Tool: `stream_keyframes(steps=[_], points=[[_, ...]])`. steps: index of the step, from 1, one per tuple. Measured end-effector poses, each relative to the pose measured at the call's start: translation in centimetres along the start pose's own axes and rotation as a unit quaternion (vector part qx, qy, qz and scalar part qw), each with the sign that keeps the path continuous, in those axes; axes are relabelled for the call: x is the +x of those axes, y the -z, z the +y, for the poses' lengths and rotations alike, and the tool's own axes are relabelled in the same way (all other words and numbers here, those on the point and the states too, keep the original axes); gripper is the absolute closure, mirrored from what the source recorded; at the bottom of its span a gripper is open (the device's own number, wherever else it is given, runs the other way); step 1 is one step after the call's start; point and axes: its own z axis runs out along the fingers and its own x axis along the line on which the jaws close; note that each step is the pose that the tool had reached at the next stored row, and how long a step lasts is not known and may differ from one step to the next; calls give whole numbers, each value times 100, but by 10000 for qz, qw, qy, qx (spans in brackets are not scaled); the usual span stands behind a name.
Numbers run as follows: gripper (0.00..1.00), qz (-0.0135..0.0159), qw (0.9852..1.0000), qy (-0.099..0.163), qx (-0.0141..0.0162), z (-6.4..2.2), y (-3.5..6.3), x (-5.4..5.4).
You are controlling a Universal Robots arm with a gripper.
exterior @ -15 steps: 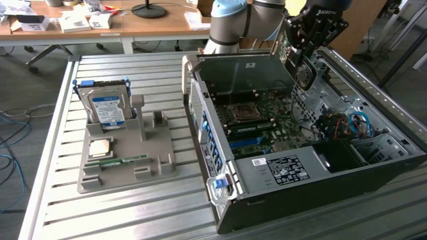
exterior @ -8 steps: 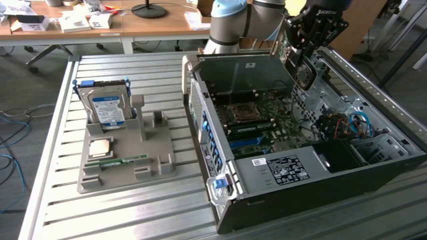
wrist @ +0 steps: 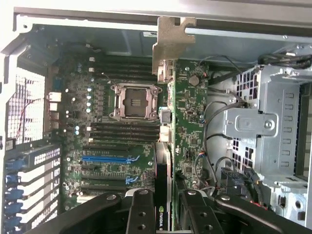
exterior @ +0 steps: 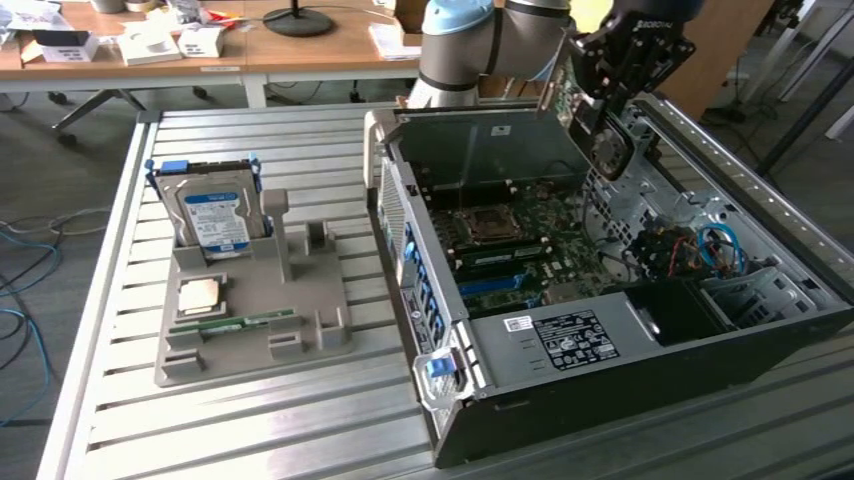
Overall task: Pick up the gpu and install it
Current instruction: 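Insert the gpu into the slot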
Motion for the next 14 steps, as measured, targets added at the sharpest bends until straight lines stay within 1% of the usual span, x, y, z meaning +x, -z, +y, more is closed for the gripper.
stream_keyframes(steps=[1, 3, 6, 10, 12, 14], points=[[74, 7, 9999, 139, -2, 0, 0, 0], [74, 16, 9996, 298, -3, 0, -1, 0], [74, 30, 9984, 562, -2, 0, -3, 0], [74, 50, 9957, 928, -2, 0, -5, 0], [74, 59, 9938, 1107, -4, 0, -6, 0], [74, 69, 9916, 1290, -6, 0, -8, 0]])
